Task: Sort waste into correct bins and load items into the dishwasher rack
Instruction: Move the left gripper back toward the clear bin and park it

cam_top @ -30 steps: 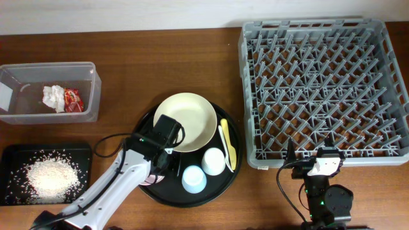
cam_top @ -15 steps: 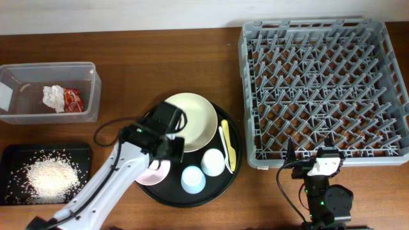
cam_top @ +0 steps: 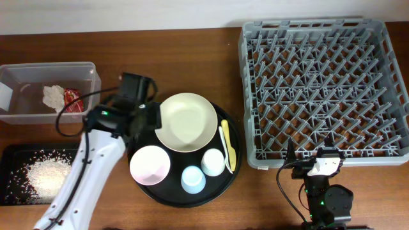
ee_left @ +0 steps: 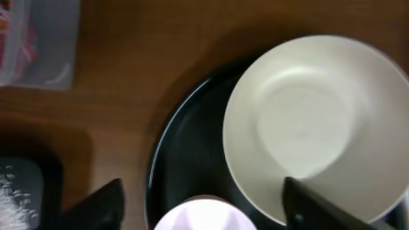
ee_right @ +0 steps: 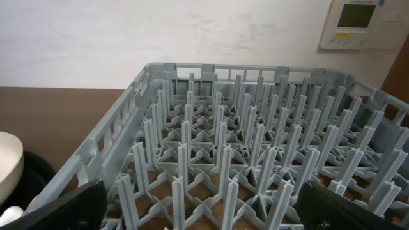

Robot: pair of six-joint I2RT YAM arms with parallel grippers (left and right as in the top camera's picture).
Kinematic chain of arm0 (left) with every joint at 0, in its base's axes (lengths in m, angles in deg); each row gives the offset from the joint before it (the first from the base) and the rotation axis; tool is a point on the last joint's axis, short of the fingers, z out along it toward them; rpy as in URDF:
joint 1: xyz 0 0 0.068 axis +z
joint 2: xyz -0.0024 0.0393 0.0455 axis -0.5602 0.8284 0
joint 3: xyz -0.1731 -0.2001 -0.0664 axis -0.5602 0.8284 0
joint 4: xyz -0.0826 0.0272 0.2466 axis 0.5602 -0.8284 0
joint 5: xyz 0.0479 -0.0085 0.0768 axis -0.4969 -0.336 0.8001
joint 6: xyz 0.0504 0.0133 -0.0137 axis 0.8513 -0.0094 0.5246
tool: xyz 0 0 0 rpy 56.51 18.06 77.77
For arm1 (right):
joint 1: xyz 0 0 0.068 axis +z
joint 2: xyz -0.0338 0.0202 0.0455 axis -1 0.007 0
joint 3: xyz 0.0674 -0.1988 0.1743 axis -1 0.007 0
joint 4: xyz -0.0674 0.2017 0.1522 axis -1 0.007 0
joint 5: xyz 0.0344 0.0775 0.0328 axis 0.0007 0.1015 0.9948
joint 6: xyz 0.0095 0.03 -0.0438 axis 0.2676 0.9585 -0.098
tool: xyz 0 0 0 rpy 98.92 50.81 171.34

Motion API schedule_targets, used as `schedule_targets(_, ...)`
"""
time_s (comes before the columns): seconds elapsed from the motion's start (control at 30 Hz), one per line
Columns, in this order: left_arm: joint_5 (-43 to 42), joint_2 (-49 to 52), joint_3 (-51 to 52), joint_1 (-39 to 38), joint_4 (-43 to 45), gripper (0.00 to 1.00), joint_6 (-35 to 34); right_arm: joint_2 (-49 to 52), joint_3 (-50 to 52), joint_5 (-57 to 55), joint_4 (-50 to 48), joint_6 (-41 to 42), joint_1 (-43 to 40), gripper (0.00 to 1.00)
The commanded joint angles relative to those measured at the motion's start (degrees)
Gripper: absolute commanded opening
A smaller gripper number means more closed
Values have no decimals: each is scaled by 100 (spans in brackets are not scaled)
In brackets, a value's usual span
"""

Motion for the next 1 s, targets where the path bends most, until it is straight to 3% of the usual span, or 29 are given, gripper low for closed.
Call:
schedule_targets(0.0, -509, -24, -111, 120, 127, 76, -15, -33, 26, -92, 33, 33, 37, 98)
schedule_targets(0.2, -529, 33, -98, 118, 201, 76, -15, -33, 26, -94, 33, 33, 37, 98)
schedule_targets(0.37, -509, 243, -70, 118, -796, 72, -15, -33, 26, -94, 33, 35, 37, 98)
schedule_targets(0.5, 44, 341, -70, 127, -717, 87, -15, -33, 26, -92, 33, 35, 37, 98)
schedule_targets(0.53, 48, 341, -72, 166, -647, 97, -17, -33, 26, -94, 33, 33, 37, 98)
schedule_targets(0.57, 35, 341, -74, 214, -605, 99, -15, -33, 26, -92, 33, 35, 37, 98)
schedule_targets(0.8, 31, 341, -74, 1165, -461, 99, -15, -33, 26, -94, 33, 35, 37, 98)
schedule_targets(0.97, 31, 341, -74, 1169, -461, 99, -15, -33, 26, -92, 33, 33, 37, 98)
